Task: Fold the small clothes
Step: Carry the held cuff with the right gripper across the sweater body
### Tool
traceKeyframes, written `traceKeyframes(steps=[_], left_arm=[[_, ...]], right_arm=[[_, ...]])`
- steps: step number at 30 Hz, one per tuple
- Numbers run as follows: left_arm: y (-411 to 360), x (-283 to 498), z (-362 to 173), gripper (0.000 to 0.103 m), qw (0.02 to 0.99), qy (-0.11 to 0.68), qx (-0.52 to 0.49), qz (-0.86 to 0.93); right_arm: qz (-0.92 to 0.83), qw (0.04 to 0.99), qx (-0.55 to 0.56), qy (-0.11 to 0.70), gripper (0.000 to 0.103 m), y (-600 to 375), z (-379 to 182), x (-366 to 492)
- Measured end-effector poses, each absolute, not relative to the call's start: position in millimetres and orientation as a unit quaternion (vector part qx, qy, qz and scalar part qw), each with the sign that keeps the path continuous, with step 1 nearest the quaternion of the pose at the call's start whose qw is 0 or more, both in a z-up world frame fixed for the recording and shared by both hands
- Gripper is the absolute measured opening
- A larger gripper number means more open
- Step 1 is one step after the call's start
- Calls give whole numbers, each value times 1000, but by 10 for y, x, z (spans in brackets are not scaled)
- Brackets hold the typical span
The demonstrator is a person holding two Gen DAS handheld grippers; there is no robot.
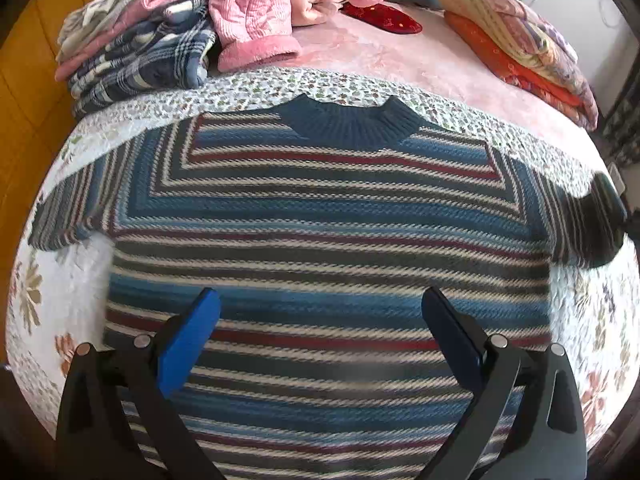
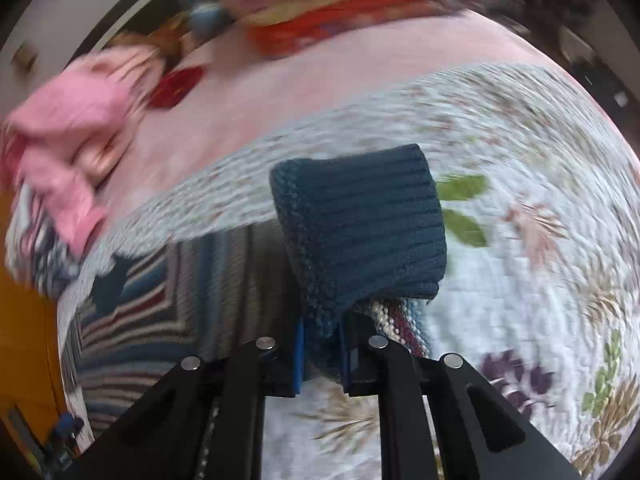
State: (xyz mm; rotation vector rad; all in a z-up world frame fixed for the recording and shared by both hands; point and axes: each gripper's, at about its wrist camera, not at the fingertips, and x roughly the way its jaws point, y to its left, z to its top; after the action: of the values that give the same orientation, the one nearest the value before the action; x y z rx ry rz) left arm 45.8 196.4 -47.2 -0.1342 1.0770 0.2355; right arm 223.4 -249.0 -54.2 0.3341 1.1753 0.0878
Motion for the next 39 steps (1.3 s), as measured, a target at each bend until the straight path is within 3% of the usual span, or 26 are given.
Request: traceKeyframes(steps=[12,31,39], left_arm=[[2304,501,-517,100,835,525,-113,123],[2312,621,-548,100,840,519,-98,125],[2279,625,-607,100,838,524,-90,122]], right_arm=[[80,825,128,545,13,-1291,-383,2020],[161,785,-14,599,14,42,-1088,1822],[246,743,19,622,39,154,-1116,1745]])
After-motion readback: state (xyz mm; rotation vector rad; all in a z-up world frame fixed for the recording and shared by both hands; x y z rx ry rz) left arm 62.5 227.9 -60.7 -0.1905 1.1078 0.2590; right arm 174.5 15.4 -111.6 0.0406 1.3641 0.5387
